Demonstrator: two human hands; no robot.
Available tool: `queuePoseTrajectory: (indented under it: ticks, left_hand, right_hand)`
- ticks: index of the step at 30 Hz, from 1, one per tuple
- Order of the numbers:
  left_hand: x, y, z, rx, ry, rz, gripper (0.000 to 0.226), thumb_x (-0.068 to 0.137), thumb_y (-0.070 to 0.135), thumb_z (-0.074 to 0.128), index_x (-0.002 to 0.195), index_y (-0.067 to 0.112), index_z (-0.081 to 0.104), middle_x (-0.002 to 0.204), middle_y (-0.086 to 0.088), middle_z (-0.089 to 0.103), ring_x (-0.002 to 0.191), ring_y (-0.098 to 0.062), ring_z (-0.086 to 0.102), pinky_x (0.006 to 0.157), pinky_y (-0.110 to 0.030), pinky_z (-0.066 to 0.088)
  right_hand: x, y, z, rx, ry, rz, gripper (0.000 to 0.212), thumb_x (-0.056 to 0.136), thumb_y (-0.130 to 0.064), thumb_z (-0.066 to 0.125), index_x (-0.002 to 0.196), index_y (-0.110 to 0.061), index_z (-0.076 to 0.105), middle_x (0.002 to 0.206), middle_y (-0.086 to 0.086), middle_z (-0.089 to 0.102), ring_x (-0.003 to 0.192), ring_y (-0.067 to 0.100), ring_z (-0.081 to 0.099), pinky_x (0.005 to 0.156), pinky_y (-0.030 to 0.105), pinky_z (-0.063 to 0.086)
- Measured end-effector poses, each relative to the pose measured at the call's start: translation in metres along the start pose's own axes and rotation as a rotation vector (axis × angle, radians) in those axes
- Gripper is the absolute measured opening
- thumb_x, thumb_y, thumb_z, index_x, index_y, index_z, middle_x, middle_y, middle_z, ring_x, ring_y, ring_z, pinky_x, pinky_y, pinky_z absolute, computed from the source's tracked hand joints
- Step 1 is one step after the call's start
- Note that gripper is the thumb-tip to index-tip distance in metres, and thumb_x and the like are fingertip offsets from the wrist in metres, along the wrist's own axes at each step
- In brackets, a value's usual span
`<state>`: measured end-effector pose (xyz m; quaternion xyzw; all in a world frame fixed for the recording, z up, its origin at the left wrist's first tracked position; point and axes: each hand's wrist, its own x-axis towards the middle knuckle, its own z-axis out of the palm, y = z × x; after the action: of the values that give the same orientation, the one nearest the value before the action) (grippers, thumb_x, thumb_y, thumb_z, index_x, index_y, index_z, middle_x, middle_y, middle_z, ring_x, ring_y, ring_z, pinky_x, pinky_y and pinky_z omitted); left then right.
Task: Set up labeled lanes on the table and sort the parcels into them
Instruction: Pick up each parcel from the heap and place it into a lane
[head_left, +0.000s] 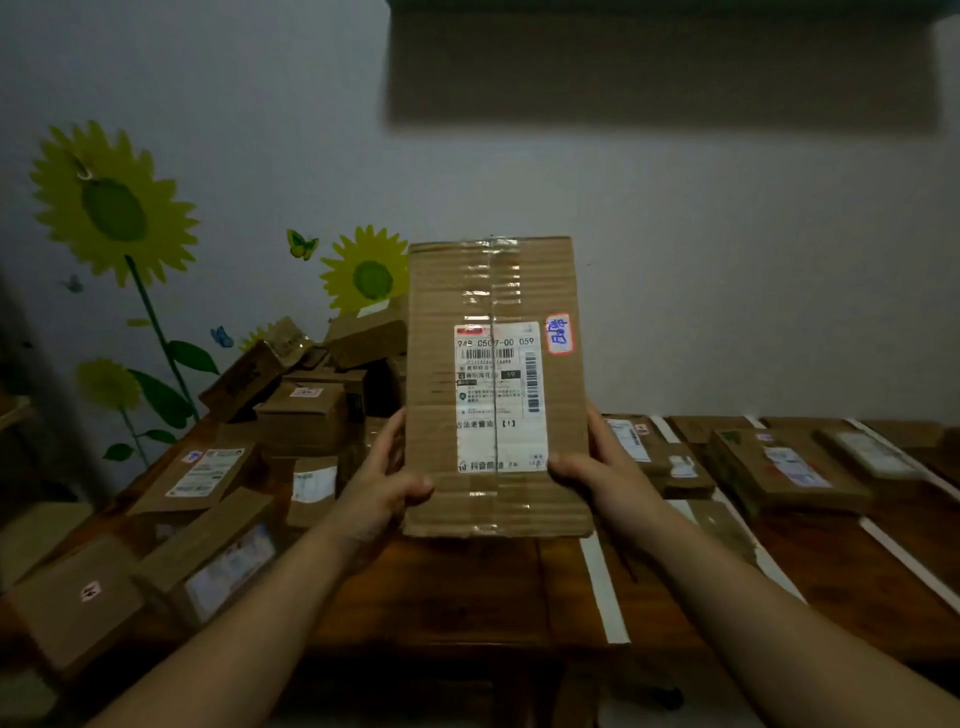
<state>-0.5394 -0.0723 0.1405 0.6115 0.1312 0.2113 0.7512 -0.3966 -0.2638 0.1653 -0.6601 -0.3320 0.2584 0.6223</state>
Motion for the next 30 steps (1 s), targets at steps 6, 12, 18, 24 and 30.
queuePoseTrajectory:
  ticks: [6,12,18,24,30]
  left_hand:
    - [-0.015,-0.002,0.067,0.063,0.049,0.125,0.08,0.044,0.031,0.075,0.116,0.046,0.044,0.129,-0.005,0.053,0.116,-0.027,0.056,0.086,-0.043,0.052]
    - [-0.021,-0.009,0.112,0.063,0.034,0.158,0.082,0.043,0.028,0.075,0.118,0.04,0.044,0.134,-0.009,0.049,0.113,-0.025,0.058,0.095,-0.046,0.048]
    - [-0.006,-0.018,0.136,0.079,-0.042,0.095,0.087,0.044,0.031,0.075,0.124,0.036,0.043,0.131,-0.009,0.051,0.117,-0.029,0.055,0.093,-0.048,0.049]
    - [0.02,-0.053,0.168,0.088,-0.238,-0.229,0.062,0.063,0.034,0.072,0.119,0.044,0.047,0.122,-0.011,0.058,0.107,-0.032,0.06,0.083,-0.048,0.051]
    - [0.02,-0.091,0.232,0.118,-0.413,-0.406,0.085,0.055,0.027,0.078,0.127,0.05,0.037,0.125,-0.008,0.053,0.112,-0.035,0.053,0.088,-0.052,0.049]
  right_hand:
    - [-0.037,0.011,-0.056,0.001,0.017,-0.143,0.089,0.059,-0.032,0.072,0.135,-0.053,0.03,0.125,-0.01,0.053,0.11,0.016,0.059,0.084,0.034,0.054]
    - [-0.064,0.015,-0.094,0.009,0.044,-0.149,0.105,0.051,-0.042,0.07,0.145,-0.039,0.024,0.128,-0.006,0.054,0.113,0.013,0.057,0.084,0.03,0.053]
    - [-0.084,0.021,-0.116,0.024,0.12,-0.121,0.107,0.051,-0.047,0.07,0.146,-0.035,0.023,0.126,-0.008,0.054,0.111,0.01,0.057,0.081,0.026,0.051]
    - [-0.109,0.044,-0.15,0.021,0.285,0.035,0.1,0.055,-0.051,0.067,0.144,-0.035,0.028,0.131,-0.005,0.053,0.115,0.012,0.055,0.089,0.032,0.049]
    - [-0.153,0.061,-0.199,0.03,0.434,0.168,0.092,0.056,-0.051,0.068,0.139,-0.043,0.03,0.126,-0.007,0.054,0.113,0.017,0.057,0.093,0.04,0.049]
